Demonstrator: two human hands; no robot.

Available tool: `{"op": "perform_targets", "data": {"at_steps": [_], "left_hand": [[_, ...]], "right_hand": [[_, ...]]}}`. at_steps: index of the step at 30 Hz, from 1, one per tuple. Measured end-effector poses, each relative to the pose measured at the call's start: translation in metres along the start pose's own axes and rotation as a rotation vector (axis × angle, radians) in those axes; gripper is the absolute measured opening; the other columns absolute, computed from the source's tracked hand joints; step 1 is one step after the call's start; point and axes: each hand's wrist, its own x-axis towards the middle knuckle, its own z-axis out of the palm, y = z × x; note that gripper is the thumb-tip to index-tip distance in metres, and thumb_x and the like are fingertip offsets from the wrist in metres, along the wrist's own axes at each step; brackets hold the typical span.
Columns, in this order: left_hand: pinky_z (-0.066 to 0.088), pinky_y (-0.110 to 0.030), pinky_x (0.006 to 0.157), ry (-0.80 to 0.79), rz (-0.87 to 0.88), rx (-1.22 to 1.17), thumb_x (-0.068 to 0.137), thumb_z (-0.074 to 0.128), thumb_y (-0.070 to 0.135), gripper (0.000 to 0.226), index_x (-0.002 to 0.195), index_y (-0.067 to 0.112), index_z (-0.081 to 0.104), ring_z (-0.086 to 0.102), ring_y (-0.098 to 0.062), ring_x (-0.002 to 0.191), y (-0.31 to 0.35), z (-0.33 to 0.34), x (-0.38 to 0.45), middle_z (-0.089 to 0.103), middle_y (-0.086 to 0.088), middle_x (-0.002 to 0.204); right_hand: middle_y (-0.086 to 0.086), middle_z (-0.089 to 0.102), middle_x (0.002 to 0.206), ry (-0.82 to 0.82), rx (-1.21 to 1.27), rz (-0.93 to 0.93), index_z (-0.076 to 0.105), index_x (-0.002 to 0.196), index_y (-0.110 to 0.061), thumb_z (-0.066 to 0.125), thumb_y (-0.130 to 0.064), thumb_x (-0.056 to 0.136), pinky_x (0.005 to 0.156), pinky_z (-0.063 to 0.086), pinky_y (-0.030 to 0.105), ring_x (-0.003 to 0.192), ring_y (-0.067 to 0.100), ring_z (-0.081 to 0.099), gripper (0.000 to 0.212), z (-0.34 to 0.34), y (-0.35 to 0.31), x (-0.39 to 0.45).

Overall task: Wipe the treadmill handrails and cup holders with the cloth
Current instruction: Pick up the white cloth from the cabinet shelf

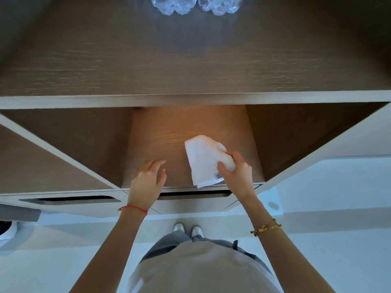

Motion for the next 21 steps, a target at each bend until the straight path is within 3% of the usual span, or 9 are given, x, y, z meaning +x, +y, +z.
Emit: {"op": "perform_targets", "data": {"at_steps": [3,8,17,21], "left_hand": [[0.051,-0.036,0.096,0.009,0.075,-0.022,0.099,0.054,0.024,0.031,0.129,0.018,0.061,0.060,-0.020,0.114,0.013,-0.005,-0.006,0.062,-0.003,0.128],[0.056,-0.037,0.085,0.010,0.245,-0.067,0.097,0.054,0.019,0.029,0.124,0.015,0.063,0.061,-0.020,0.105,0.029,-0.013,-0.020,0.064,-0.003,0.119],[0.054,-0.041,0.090,-0.157,0.552,-0.144,0.095,0.056,0.012,0.028,0.122,0.009,0.064,0.062,-0.022,0.109,0.036,-0.021,-0.059,0.065,-0.004,0.120],[0.051,-0.031,0.095,-0.214,0.710,-0.147,0.094,0.058,0.010,0.028,0.121,0.010,0.065,0.061,-0.017,0.112,0.043,-0.023,-0.084,0.065,-0.001,0.122]], "right_hand": [[-0.011,0.059,0.088,0.058,0.048,0.017,0.060,0.111,-0.018,0.067,-0.027,0.088,0.057,0.041,0.003,0.076,0.003,0.058,0.026,-0.016,0.000,-0.021],[-0.019,0.060,0.085,0.143,0.126,0.050,0.058,0.105,-0.023,0.069,-0.022,0.087,0.060,0.045,0.010,0.081,0.001,0.060,0.021,-0.034,0.000,-0.070],[-0.011,0.065,0.084,0.404,0.200,0.198,0.063,0.099,-0.019,0.070,-0.012,0.083,0.061,0.039,0.004,0.077,-0.005,0.059,0.019,-0.041,-0.009,-0.187],[-0.010,0.066,0.080,0.533,0.228,0.304,0.064,0.099,-0.021,0.071,-0.014,0.083,0.059,0.041,0.008,0.072,0.000,0.061,0.019,-0.040,-0.010,-0.248]]}}
